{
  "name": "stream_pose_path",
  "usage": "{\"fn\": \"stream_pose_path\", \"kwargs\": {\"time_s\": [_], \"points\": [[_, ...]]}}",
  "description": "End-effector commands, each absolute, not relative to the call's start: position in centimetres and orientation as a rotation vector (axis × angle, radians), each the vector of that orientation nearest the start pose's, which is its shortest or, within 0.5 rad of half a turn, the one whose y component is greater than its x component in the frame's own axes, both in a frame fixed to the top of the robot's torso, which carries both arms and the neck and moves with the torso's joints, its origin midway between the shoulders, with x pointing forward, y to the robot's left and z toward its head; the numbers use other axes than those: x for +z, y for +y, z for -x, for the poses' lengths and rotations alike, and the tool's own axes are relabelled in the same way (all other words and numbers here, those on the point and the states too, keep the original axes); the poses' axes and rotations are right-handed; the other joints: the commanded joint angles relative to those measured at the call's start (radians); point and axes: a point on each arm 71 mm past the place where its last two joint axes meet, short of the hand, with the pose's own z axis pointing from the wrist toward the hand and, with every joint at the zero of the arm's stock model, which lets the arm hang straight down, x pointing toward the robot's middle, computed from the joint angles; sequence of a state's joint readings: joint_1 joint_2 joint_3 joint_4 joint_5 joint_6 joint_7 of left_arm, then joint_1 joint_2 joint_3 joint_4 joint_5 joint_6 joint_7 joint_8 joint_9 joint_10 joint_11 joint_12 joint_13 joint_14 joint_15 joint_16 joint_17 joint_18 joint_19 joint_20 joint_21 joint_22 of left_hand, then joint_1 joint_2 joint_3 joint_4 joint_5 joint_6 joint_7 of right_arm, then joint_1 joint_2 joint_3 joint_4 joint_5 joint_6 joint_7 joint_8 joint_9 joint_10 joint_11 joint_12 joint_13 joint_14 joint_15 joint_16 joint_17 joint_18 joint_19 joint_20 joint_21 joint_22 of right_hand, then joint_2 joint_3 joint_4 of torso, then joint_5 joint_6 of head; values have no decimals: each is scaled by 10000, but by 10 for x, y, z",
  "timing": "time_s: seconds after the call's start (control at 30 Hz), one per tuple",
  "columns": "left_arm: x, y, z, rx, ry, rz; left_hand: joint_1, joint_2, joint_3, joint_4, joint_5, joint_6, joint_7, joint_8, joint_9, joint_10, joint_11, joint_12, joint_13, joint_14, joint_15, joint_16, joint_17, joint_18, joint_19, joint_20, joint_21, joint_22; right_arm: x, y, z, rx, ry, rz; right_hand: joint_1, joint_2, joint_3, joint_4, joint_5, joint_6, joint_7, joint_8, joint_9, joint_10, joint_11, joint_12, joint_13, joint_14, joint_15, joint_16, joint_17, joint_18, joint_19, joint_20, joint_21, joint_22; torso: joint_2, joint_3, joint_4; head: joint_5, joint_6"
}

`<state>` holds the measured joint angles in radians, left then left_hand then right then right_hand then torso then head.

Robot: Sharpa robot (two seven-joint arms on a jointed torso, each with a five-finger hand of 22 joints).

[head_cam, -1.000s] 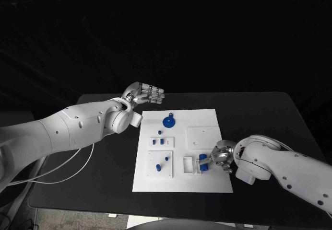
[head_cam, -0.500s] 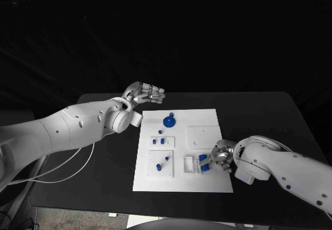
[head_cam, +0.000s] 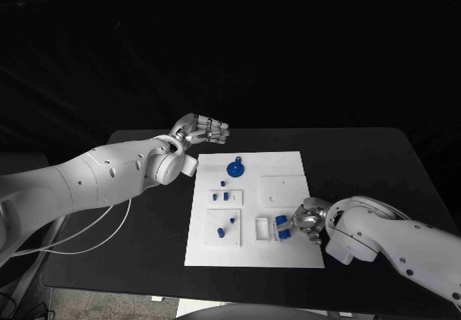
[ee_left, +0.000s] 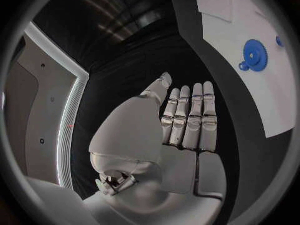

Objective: Assemble the parts on the task board

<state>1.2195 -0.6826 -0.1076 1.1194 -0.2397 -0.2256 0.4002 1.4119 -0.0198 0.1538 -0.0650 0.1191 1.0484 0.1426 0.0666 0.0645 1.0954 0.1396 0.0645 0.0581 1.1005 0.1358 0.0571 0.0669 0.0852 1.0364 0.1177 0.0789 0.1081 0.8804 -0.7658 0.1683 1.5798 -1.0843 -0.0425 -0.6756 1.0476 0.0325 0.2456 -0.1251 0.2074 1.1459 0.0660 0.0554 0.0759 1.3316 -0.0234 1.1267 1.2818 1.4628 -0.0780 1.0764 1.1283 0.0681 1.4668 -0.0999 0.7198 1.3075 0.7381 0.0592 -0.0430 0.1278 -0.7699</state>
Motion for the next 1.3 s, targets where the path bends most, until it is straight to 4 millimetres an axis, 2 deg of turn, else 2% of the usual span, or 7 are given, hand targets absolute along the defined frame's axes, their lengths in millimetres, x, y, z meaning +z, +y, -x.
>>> {"fn": "stream_pose_path", "kwargs": {"time_s": [0.03, 0.23, 0.37, 0.7, 0.87, 1.3], "points": [[-208, 242, -549, -13232, 14826, 8527, -20, 73, -31, 10, -3, -20, -17, -28, -4, -32, -11, -27, -3, -31, 13, 42, -1, -54, 55, 28, 24, -17, -287, -172, -424, 4849, 23311, -5658, 58, 47, -138, 3, 22, 167, -61, 81, 68, 116, -44, 10, 20, -13, -88, -47, -27, 99, 539, -83, 64, 718, -6, -19, 3, 5, 8], [-208, 240, -549, -13268, 14854, 8520, -53, 74, -41, 31, -16, -24, -17, -28, -4, -34, -10, -26, -2, -34, 16, 43, 0, -57, 53, 33, 23, -24, -282, -165, -419, 5294, 23196, -5984, 52, 42, -220, 46, 36, 213, -77, 81, 60, 121, -56, -10, 32, -17, -101, -61, -47, 100, 537, -95, 59, 707, 9, -14, 25, 10, 5], [-208, 239, -549, -13303, 14875, 8510, -53, 74, -41, 31, -16, -24, -17, -28, -4, -34, -10, -26, -2, -34, 16, 43, 0, -57, 53, 33, 23, -24, -281, -161, -417, 5450, 23306, -6064, 43, 40, -249, 68, 19, 220, -81, 82, 58, 118, -56, -21, 32, -16, -100, -60, -49, 97, 536, -95, 67, 706, 5, -34, 11, 29, -7], [-208, 238, -549, -13320, 14888, 8506, -75, 87, -63, 65, -26, -24, -19, -27, -4, -38, -10, -26, -3, -41, 20, 42, 0, -58, 55, 38, 20, -41, -285, -152, -416, 5501, 23901, -5917, 52, 43, -408, 195, -1, 238, -81, 81, 55, 84, -53, -99, 18, -24, -98, -104, -80, 87, 526, -94, 4, 688, 10, -6, 19, 63, -29], [-208, 238, -549, -13321, 14897, 8509, -75, 87, -63, 65, -26, -24, -19, -27, -4, -38, -10, -26, -3, -41, 20, 42, 0, -58, 55, 38, 20, -41, -287, -149, -416, 5413, 24204, -5540, -2, 53, -467, 263, -123, 247, -87, 85, 60, 45, -54, -162, -15, -36, -100, -132, -96, 92, 519, -95, -29, 679, 9, -6, 17, 67, -45], [-208, 236, -549, -13348, 14942, 8513, -62, 83, -88, 96, -40, -34, -17, -26, -3, -50, -6, -26, -2, -46, 23, 42, 0, -52, 74, 37, 25, -61, -291, -138, -418, 5215, 24376, -4736, 17, 68, -604, 339, -87, 219, -78, 79, 68, 4, -53, -242, -53, -46, -112, -197, -110, 97, 519, -107, -107, 659, 10, -1, 19, 119, -95]]}}
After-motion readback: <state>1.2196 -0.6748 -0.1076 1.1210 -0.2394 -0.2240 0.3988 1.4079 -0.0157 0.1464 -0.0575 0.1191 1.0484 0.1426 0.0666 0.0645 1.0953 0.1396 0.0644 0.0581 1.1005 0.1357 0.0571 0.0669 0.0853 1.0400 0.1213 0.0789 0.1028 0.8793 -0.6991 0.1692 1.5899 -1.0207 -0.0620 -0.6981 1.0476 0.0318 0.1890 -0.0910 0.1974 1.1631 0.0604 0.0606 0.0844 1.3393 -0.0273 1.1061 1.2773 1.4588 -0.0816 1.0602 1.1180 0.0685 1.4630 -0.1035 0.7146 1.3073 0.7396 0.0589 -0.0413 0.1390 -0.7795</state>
